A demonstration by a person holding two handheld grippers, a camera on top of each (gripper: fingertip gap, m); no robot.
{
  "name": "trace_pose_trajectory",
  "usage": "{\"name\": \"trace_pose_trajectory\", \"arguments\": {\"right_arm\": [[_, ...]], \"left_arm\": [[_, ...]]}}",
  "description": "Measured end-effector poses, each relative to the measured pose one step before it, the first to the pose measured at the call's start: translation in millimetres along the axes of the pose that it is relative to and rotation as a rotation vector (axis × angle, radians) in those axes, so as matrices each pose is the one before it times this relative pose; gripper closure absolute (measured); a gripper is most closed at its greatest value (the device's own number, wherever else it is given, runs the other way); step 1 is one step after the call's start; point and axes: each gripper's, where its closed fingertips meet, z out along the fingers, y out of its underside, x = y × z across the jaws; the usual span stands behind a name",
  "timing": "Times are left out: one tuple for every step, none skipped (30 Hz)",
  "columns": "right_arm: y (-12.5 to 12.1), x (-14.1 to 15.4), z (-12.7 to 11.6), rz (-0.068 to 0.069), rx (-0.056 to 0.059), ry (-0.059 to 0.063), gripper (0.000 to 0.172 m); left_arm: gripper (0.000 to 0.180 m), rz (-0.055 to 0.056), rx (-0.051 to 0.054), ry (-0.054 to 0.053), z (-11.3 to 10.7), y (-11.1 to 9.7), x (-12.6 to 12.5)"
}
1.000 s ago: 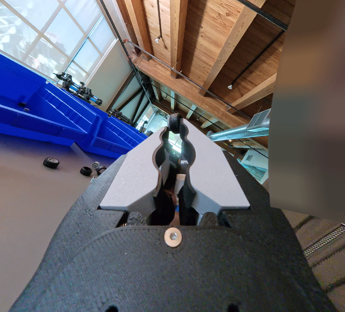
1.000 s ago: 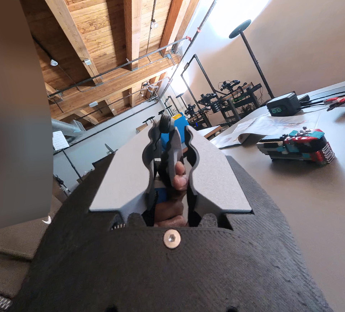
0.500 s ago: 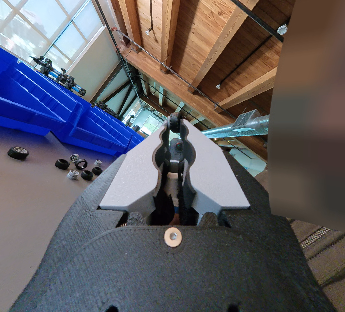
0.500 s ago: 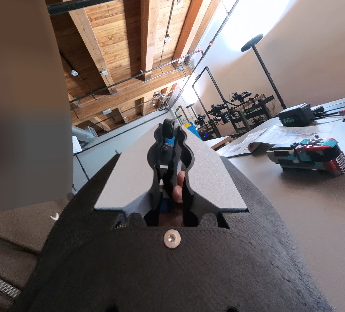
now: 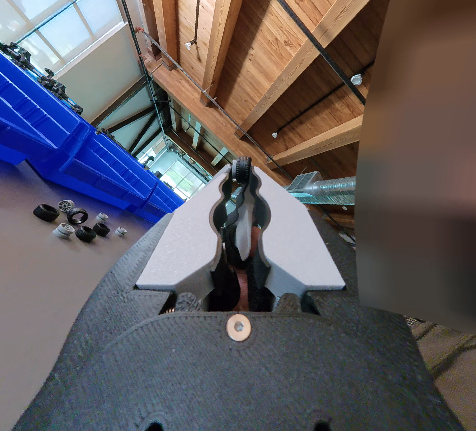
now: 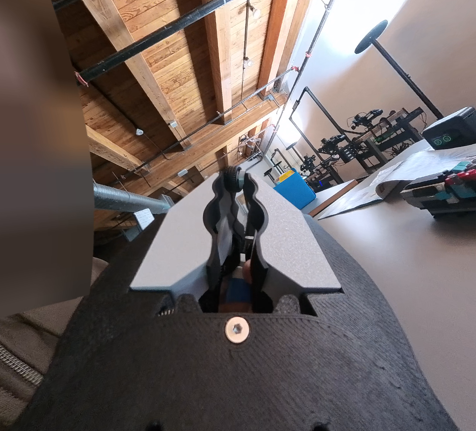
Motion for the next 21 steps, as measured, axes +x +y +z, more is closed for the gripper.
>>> {"name": "trace_pose_trajectory", "arguments": {"right_arm": [[0.45,1.33,0.39,-0.0128,-0.0073,0.0139,0.156],[0.56,1.07,0.33,-0.0250,-0.0086,0.0192,0.156],[0.59,0.76,0.35,-0.0391,-0.0089,0.0218,0.156],[0.28,0.07,0.04,-0.0452,-0.0068,0.0206,0.156],[0.07,-0.33,-0.14,-0.0410,-0.0043,0.0168,0.156],[0.29,-0.46,-0.11,-0.0324,-0.0047,0.0129,0.156],[0.59,-0.53,0.08,-0.0234,-0.0060,0.0082,0.155],[0.55,-0.59,0.04,-0.0147,-0.0053,0.0034,0.154],[0.15,-0.29,-0.18,-0.0066,-0.0016,0.0020,0.154],[-0.32,0.14,-0.36,-0.0014,0.0024,0.0010,0.155],[-0.42,-0.08,-0.60,0.0016,0.0031,-0.0017,0.156],[-0.53,-0.18,-0.58,0.0032,0.0028,-0.0037,0.156],[-0.64,-0.26,-0.74,0.0036,0.0023,-0.0040,0.156],[-0.47,-0.40,-0.84,0.0025,0.0001,-0.0042,0.156],[-0.47,-0.49,-0.71,-0.0006,-0.0026,-0.0037,0.156],[-0.30,-0.41,-0.75,-0.0043,-0.0044,-0.0020,0.156],[-0.22,-0.21,-0.64,-0.0057,-0.0058,-0.0011,0.156],[-0.87,-0.46,-0.63,-0.0040,-0.0041,-0.0015,0.156],[-1.02,-0.55,-0.60,-0.0032,-0.0055,-0.0022,0.156],[-0.97,-0.55,-0.40,-0.0095,-0.0105,-0.0015,0.156],[-0.55,-0.01,-0.54,-0.0190,-0.0160,0.0029,0.156]], "left_arm": [[0.166,0.0109,0.0010,-0.0122,-0.45,-0.65,-1.46],[0.167,0.0200,0.0003,-0.0139,-0.41,-0.81,-1.05],[0.167,0.0219,0.0003,-0.0143,-0.16,-0.60,-0.82],[0.167,0.0257,0.0001,-0.0121,-0.05,-0.23,-0.25],[0.168,0.0216,0.0018,-0.0096,0.07,-0.30,0.10],[0.168,0.0126,0.0046,-0.0043,0.12,-0.74,0.41],[0.168,0.0044,0.0080,-0.0021,-0.33,-1.21,0.10],[0.168,0.0000,0.0037,-0.0004,-0.20,-0.43,-0.05],[0.168,-0.0021,0.0018,0.0014,0.00,0.21,0.25],[0.168,-0.0020,-0.0009,0.0020,0.19,0.44,0.33],[0.168,0.0013,-0.0031,0.0005,0.39,0.56,0.53],[0.168,0.0060,-0.0068,-0.0014,0.47,0.89,0.45],[0.168,0.0095,-0.0106,-0.0020,0.52,0.91,0.68],[0.168,0.0143,-0.0132,-0.0004,0.42,1.03,1.11],[0.168,0.0189,-0.0157,-0.0009,0.33,0.75,1.21],[0.167,0.0248,-0.0174,-0.0086,0.19,0.42,0.35],[0.167,0.0328,-0.0182,-0.0106,-0.10,-0.01,0.37],[0.167,0.0364,-0.0177,-0.0076,-0.41,-0.73,0.98],[0.165,0.0394,-0.0176,-0.0063,-0.77,-1.25,1.23],[0.163,0.0442,-0.0200,-0.0074,-1.07,-1.87,0.92],[0.159,0.0515,-0.0238,-0.0093,-1.40,-2.05,0.60]]}}
